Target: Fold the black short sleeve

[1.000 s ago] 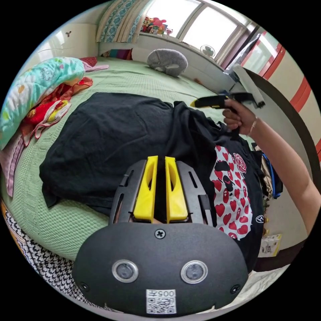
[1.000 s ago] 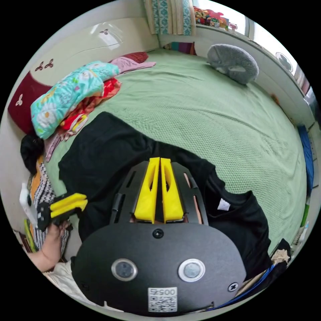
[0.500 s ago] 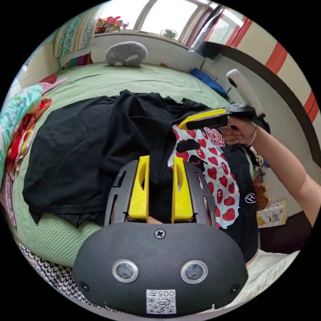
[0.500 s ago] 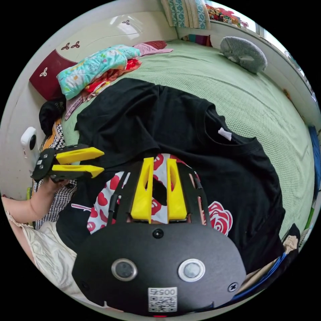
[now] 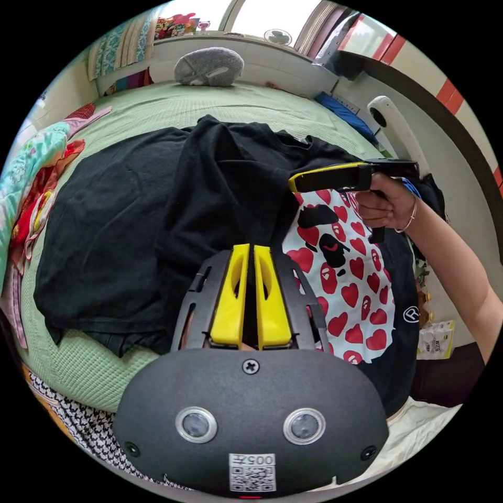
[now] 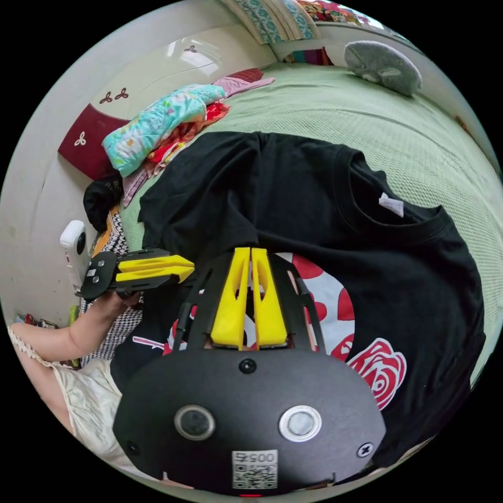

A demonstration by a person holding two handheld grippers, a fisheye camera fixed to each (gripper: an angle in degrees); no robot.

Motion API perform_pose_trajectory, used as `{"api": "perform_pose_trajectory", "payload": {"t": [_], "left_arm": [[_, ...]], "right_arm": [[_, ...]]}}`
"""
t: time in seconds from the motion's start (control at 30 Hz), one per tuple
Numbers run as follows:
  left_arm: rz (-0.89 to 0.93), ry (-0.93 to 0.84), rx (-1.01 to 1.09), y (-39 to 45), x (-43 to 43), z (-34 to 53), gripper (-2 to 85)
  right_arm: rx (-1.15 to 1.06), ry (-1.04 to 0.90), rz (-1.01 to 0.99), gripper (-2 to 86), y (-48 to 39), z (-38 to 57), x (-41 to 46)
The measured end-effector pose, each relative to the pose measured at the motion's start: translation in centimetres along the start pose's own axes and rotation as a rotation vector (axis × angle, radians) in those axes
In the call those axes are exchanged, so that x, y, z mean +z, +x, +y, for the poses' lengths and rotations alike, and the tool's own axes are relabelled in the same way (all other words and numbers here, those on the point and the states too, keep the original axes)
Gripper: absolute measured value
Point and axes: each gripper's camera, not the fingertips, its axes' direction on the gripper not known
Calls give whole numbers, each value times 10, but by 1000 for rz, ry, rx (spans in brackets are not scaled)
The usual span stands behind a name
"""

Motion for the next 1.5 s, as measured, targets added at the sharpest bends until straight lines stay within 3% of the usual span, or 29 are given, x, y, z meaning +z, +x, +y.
{"api": "perform_pose_trajectory", "payload": {"t": [0.3, 0.47, 0.57, 0.7, 0.97, 1.13, 1.37, 1.5], "left_arm": [[-34, 56, -46, 8, -20, 20, -2], [-11, 42, -22, 18, -17, 28, 40], [1, 11, -4, 26, -7, 27, 71], [-23, -16, 16, 35, 5, 24, 95], [-42, -43, 20, 45, 29, 24, 88], [-40, -44, 10, 50, 35, 24, 74], [60, 89, 26, 74, 13, 35, 40], [60, -2, 22, 82, 29, 46, 33]], "right_arm": [[-283, 89, 248, -10, -88, 53, -35], [-517, -49, 623, -13, -136, 90, 15], [-519, -172, 682, -11, -132, 99, 40], [-385, -195, 610, 6, -114, 98, 31], [-37, -3, 208, 52, -77, 64, -20], [68, -60, 76, 21, -65, 48, -4], [87, -10, 187, -16, -83, 55, -18], [124, -120, 267, -11, -80, 73, -1]]}}
